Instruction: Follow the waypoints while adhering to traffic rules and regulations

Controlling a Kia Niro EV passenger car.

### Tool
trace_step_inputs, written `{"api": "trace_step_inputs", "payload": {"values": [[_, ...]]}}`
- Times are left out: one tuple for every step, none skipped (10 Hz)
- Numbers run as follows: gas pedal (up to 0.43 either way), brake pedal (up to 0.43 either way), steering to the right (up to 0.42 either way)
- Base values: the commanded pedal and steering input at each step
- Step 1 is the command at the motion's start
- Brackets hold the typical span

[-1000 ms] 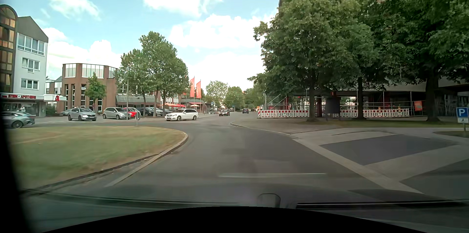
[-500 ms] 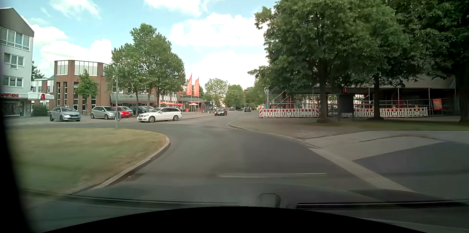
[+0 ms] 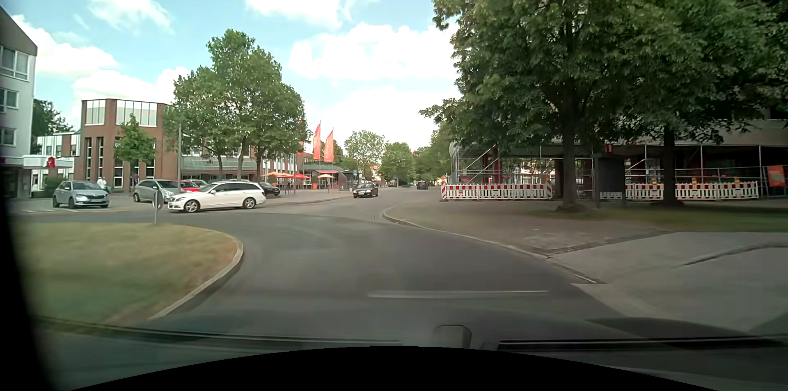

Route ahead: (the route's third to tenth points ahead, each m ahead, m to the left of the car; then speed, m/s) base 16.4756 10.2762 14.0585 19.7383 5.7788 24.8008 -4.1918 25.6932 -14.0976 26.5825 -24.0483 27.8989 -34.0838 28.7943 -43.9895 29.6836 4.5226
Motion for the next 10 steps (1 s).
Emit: {"api": "trace_step_inputs", "payload": {"values": [[0.0,0.043,-0.044],[0.0,0.073,-0.05],[0.0,0.11,-0.059],[0.0,0.134,-0.067],[0.0,0.146,-0.073],[0.0,0.152,-0.077],[0.0,0.152,-0.084],[0.0,0.152,-0.091],[0.0,0.152,-0.096],[0.0,0.152,-0.103]]}}
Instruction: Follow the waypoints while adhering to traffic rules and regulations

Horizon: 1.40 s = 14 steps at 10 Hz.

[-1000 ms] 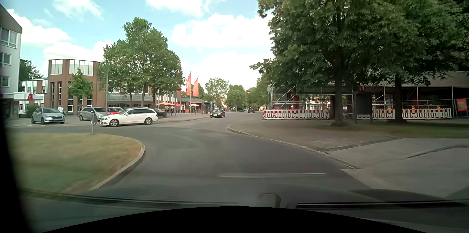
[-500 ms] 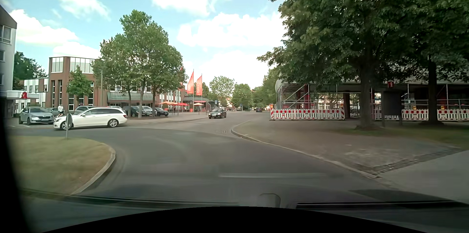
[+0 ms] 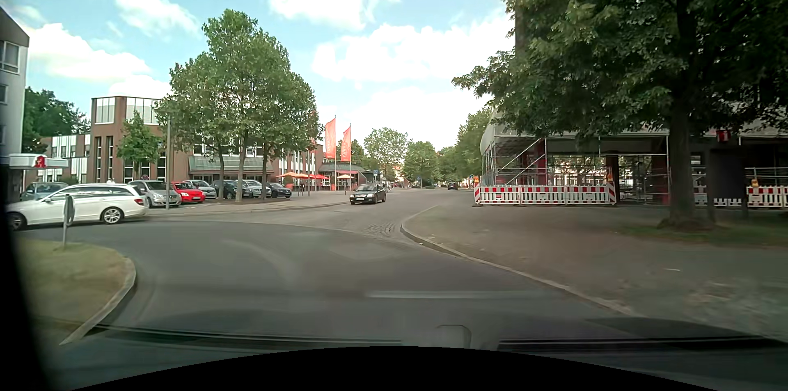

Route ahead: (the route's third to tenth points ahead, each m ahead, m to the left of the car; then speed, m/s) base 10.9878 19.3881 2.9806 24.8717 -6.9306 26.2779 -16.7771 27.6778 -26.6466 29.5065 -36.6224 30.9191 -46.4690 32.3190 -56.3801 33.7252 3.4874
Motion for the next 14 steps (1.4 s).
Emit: {"api": "trace_step_inputs", "payload": {"values": [[0.0,0.152,-0.112],[0.0,0.159,-0.121],[0.0,0.159,-0.13],[0.0,0.159,-0.143],[0.0,0.159,-0.154],[0.0,0.159,-0.164],[0.0,0.159,-0.178],[0.0,0.159,-0.19],[0.0,0.152,-0.2],[0.0,0.085,-0.211],[0.0,0.012,-0.224],[0.0,0.006,-0.236],[0.0,0.006,-0.247],[0.039,0.006,-0.261]]}}
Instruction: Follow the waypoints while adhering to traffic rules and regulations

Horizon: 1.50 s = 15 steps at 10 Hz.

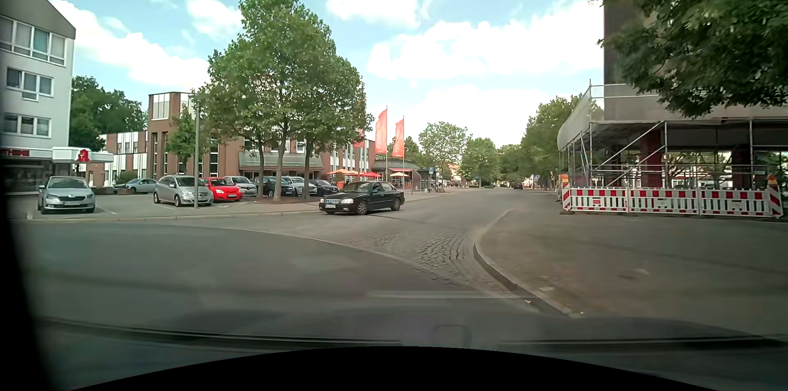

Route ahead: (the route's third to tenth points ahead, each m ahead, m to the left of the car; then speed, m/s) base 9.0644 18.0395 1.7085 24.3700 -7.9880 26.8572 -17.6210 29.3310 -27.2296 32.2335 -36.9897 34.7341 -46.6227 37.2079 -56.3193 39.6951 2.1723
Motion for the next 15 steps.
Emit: {"api": "trace_step_inputs", "payload": {"values": [[0.087,0.006,-0.279],[0.13,0.006,-0.301],[0.157,0.006,-0.324],[0.177,0.006,-0.34],[0.197,0.006,-0.352],[0.209,0.006,-0.363],[0.228,0.006,-0.372],[0.24,0.006,-0.376],[0.24,0.006,-0.376],[0.248,0.006,-0.376],[0.26,0.006,-0.374],[0.26,0.006,-0.374],[0.26,0.006,-0.374],[0.28,0.006,-0.374],[0.28,0.006,-0.375]]}}
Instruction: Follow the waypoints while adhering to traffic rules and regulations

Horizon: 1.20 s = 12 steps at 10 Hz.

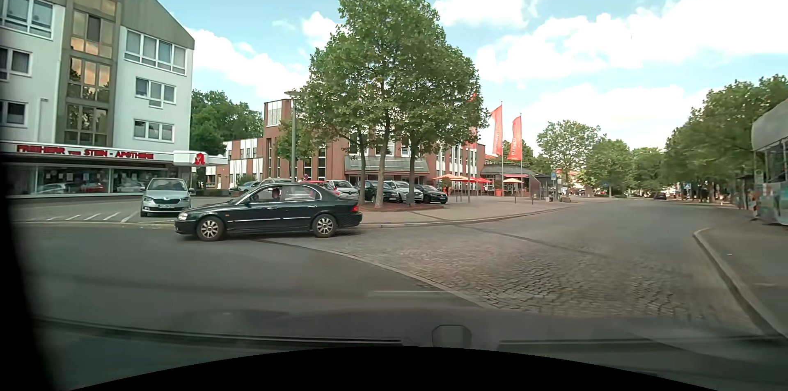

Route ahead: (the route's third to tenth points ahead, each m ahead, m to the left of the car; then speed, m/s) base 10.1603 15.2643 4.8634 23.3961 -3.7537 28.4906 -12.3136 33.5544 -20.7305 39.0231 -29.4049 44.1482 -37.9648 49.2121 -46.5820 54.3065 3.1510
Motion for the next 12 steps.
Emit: {"api": "trace_step_inputs", "payload": {"values": [[0.28,0.006,-0.377],[0.28,0.006,-0.384],[0.28,0.006,-0.395],[0.28,0.006,-0.406],[0.28,0.006,-0.415],[0.28,0.006,-0.422],[0.28,0.006,-0.43],[0.268,0.006,-0.439],[0.268,0.006,-0.443],[0.197,0.006,-0.446],[0.177,0.006,-0.447],[0.177,0.006,-0.447]]}}
